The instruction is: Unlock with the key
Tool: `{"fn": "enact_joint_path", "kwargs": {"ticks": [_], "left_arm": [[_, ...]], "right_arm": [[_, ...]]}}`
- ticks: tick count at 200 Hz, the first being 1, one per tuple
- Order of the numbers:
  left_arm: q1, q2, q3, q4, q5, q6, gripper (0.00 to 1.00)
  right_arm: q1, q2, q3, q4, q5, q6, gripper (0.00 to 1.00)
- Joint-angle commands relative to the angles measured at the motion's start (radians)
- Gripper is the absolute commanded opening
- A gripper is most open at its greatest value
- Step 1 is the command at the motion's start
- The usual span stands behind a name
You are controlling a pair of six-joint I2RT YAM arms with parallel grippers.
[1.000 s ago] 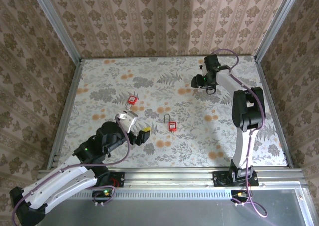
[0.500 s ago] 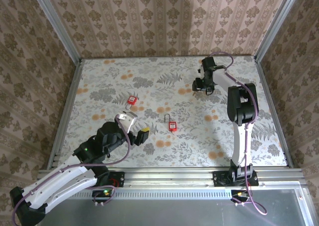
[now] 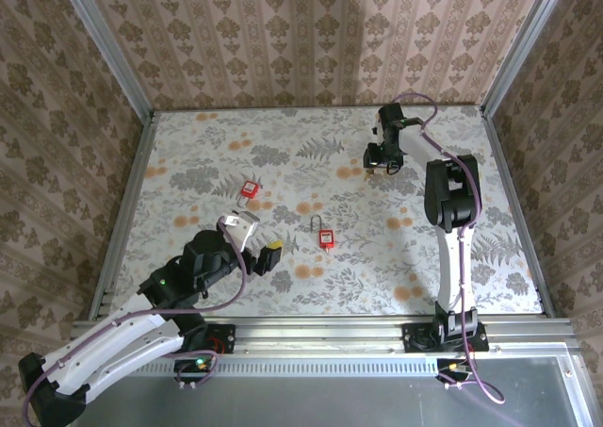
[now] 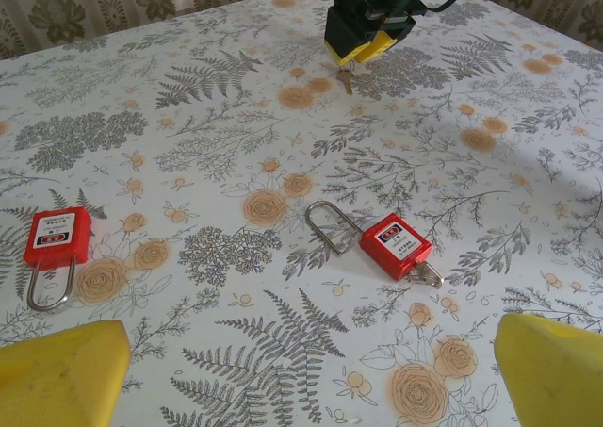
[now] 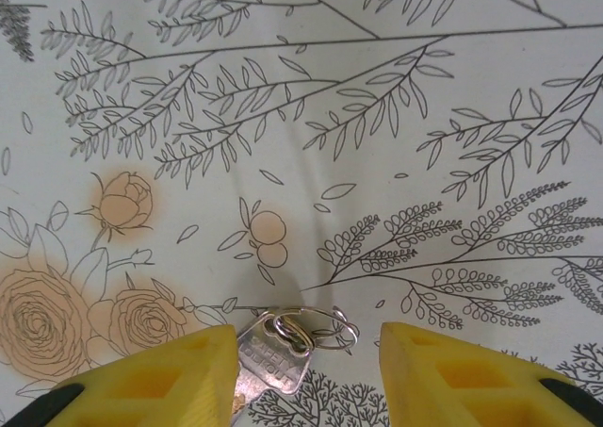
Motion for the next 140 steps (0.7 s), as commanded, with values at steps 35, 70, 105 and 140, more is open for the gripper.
{"fn": "enact_joint_path", "kwargs": {"ticks": [35,70,105,140], "left_arm": [[0.009,0.002,-0.002,-0.006,-0.003,-0.011,1.0],[0.009,0.002,-0.002,-0.007,-0.001,-0.014,1.0],[0.009,0.002,-0.002,-0.007,0.0,-0.013,1.0],[0.009,0.003,-0.002,-0.007,0.003,-0.014,1.0]], "right_arm": [[0.01,0.038,0.048,-0.065,-0.027,-0.012,0.43],[0.012,0.041,0.053,-0.064,-0.025,-0.009,0.38],[0.014,0.055,0.077,-0.079,-0.017,-0.012,0.37],[0.02,0.077,0.113,-0.107,0.009,-0.015,0.36]]}}
